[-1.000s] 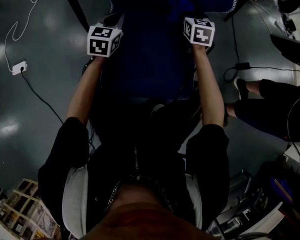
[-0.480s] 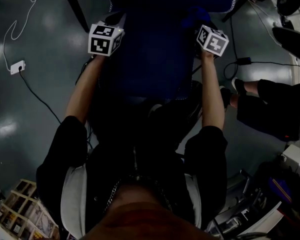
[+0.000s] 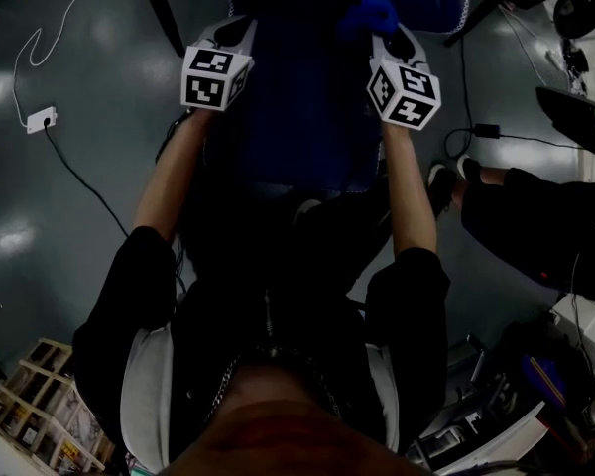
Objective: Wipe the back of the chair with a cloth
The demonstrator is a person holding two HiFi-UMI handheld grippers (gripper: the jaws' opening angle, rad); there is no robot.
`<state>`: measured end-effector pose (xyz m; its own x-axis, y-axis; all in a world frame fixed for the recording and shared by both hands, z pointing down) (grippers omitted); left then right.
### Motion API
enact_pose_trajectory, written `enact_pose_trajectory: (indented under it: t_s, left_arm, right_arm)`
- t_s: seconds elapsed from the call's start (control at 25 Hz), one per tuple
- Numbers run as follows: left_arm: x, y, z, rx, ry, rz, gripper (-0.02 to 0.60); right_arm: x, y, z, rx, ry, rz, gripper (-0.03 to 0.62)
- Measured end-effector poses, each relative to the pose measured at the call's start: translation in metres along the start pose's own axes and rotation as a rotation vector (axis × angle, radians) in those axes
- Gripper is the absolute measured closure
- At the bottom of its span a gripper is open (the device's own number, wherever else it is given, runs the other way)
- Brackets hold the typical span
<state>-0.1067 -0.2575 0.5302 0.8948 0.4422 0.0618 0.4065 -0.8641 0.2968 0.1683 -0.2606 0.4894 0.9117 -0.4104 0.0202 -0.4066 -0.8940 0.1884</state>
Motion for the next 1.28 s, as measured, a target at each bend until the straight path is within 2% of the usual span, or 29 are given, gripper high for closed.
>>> enact_pose_trajectory:
  t_s: [0.12,0.24,0.36,0.56,0.72,0.88,1.08,1.28]
  left_arm:
    - [0.005,-0.016,0.021,-0.043,-0.011,-0.014,0.571]
    - [0.011,-0.037,0.06,-0.08,-0.024,-0.024,0.571]
    - [0.008,-0.067,0.11,-0.072,-0.032,-0.012,0.571]
    - [-0.002,-0.137,0.195,-0.062,-0.054,0.054,0.571]
    - [-0.004,-0.193,0.267,-0.035,-0.078,0.085,0.571]
    - [-0.002,-0.249,0.324,-0.033,-0.108,0.105,0.571]
    - [0.007,-0.305,0.371,-0.065,-0.121,0.105,0.571]
    - [0.031,-0.361,0.383,-0.09,-0.159,0.12,0.571]
  right_arm:
    - [-0.025,-0.001,0.018,-0.038,0.013,0.042,0.494]
    - [-0.044,-0.009,0.05,-0.077,0.028,0.059,0.494]
    - [-0.066,-0.021,0.098,-0.088,0.015,0.073,0.494]
    - [-0.115,-0.056,0.183,-0.148,-0.028,0.082,0.496]
    - [-0.144,-0.093,0.247,-0.156,0.005,0.076,0.496]
    - [-0.178,-0.131,0.302,-0.182,0.003,0.06,0.497]
    - [-0.211,-0.178,0.363,-0.191,0.013,0.078,0.496]
    - [-0.232,-0.227,0.392,-0.147,0.014,0.102,0.497]
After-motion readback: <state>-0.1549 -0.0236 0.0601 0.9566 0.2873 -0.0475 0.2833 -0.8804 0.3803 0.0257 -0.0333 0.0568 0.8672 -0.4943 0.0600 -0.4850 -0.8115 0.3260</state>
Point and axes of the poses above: the fingertips, and each gripper's own axes: y forward along the fingers, x to its right, z out of its top, the point moved 8 cm from there along -y, backward along the fingers, and after that the axes turned 4 degrees about z, right-handed, at the moved point
